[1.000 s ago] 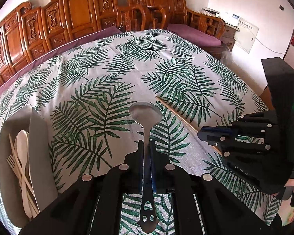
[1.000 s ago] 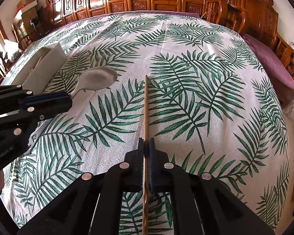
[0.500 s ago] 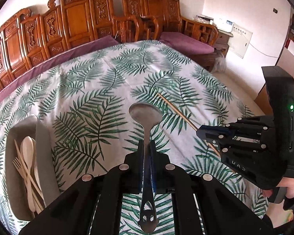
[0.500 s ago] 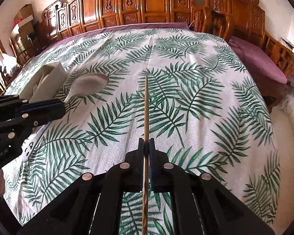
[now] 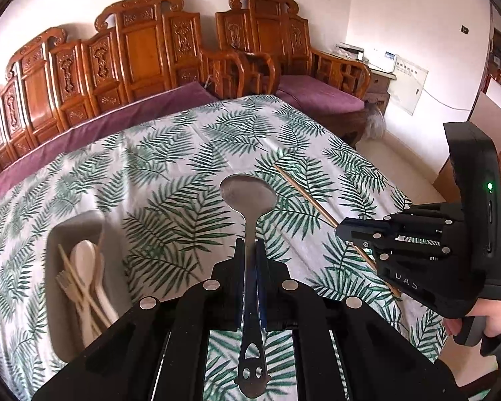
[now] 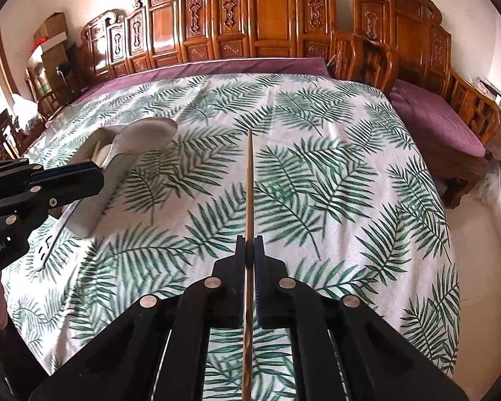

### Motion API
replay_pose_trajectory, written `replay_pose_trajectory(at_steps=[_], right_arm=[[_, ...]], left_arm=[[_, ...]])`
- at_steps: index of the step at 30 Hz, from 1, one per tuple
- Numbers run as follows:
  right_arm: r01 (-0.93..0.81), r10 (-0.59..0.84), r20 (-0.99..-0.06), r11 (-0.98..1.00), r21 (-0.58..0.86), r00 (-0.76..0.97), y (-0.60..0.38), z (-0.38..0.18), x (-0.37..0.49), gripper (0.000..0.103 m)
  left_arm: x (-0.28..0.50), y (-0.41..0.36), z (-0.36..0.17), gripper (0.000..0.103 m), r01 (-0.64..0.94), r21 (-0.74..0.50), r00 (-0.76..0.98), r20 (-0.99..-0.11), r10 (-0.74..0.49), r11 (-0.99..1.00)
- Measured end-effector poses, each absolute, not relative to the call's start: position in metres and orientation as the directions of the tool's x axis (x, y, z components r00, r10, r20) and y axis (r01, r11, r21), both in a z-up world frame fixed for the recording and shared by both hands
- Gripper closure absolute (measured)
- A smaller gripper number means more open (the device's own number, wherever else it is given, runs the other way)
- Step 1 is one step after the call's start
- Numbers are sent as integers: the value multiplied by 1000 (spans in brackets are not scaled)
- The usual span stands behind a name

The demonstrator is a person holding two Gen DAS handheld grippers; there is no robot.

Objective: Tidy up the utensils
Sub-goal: 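Lift and carry the metal spoon and chopstick over the grey tray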

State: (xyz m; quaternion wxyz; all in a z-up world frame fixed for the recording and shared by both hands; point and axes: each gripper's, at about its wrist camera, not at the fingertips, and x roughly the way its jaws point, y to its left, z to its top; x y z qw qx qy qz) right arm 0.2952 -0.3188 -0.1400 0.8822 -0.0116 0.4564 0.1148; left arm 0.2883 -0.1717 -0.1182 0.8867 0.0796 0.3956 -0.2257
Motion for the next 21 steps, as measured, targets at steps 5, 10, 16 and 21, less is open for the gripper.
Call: replay_pose_trajectory(at_steps=[5,10,16,21], right_arm=[[-237,209,-801,968,87,560,-297,-130,292,97],[-268,231,-798,959,90,557,-272,-124,292,97],[-311,257,-794,946,91,551,-242,-117,293,97],[-345,277,-793,934,90,543,-218,-115,298,97]], left_arm=[[280,-148,-109,98,443,-30,603,-729,-323,896],[277,-120,-103,98,416,-29,619,-723,-307,909],[281,-87,-103,98,373,-31,635,-720,-279,927],[295,-58,-114,98,325,-27,639,-730,-240,945]])
